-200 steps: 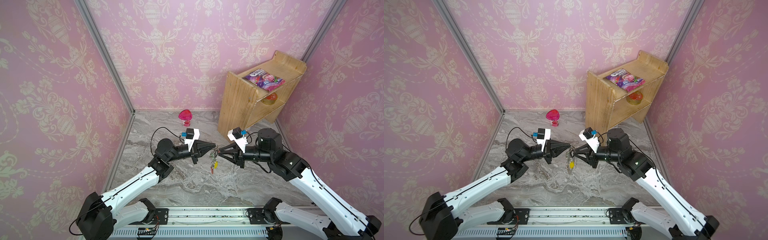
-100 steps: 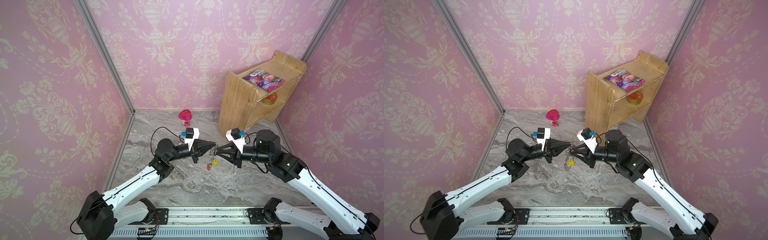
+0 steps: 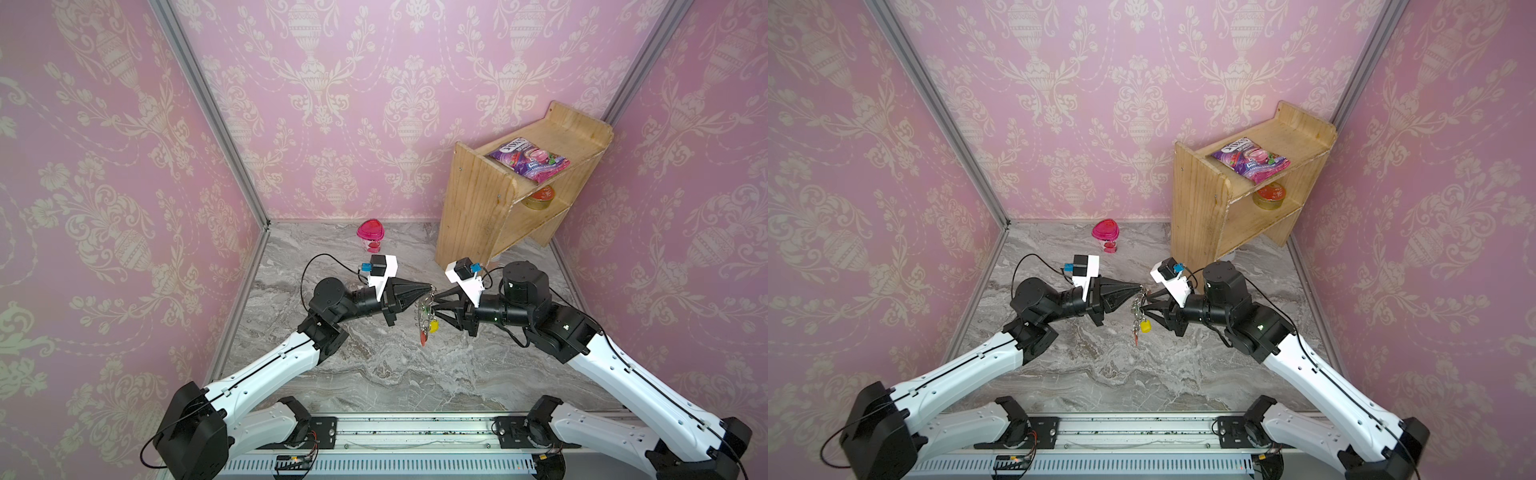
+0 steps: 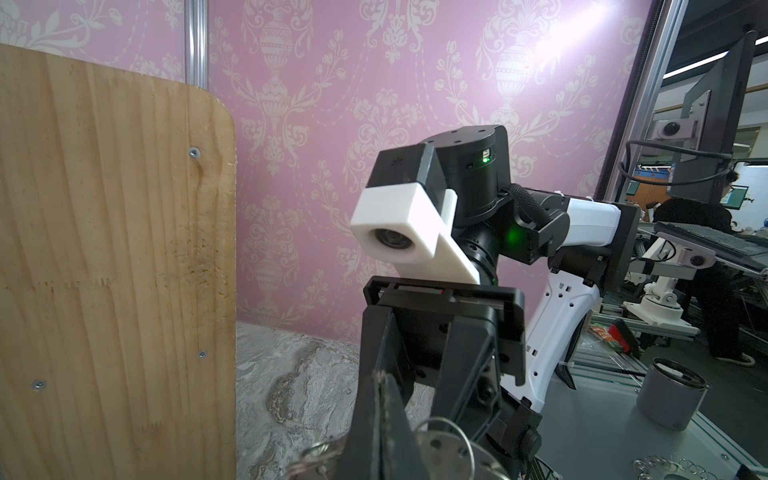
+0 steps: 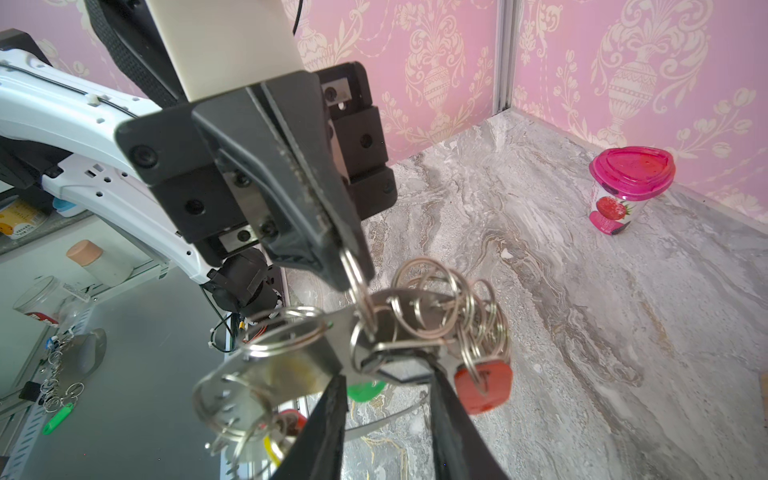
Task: Put the keys on the keyring
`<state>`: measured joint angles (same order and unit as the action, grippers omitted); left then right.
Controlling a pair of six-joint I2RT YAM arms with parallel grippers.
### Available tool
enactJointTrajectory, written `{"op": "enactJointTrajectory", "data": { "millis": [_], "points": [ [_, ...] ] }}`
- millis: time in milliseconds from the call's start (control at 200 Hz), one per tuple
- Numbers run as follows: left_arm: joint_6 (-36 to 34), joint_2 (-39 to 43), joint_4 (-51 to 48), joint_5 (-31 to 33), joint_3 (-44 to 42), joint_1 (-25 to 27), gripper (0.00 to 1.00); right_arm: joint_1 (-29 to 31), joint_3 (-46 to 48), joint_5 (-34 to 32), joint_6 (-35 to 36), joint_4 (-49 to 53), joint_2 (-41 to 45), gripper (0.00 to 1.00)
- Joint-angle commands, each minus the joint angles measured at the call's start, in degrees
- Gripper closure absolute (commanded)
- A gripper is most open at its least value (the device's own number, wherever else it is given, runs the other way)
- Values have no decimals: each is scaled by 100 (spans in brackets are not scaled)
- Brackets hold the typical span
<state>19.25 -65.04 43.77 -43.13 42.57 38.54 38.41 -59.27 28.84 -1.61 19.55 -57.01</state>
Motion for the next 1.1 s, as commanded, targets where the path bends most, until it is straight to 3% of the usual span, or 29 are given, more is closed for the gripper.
{"op": "enactJointTrajectory", "data": {
  "millis": [0,125,180,265,585,1096],
  "points": [
    [150,70,368,-27,-24,40,100,17,77,-71,36,-154,-7,61],
    [176,79,378,-53,-20,39,100,4,73,-42,94,-152,-3,49],
    [185,79,372,-61,-21,39,100,-13,55,-4,123,-150,-2,49],
    [185,85,360,-72,-20,42,100,-20,55,77,105,-187,13,58],
    [140,100,308,-37,-23,39,100,-19,197,366,-171,-313,18,78],
    [4,135,136,-1,-21,42,100,-23,170,504,-296,-295,56,100]
  ]
}}
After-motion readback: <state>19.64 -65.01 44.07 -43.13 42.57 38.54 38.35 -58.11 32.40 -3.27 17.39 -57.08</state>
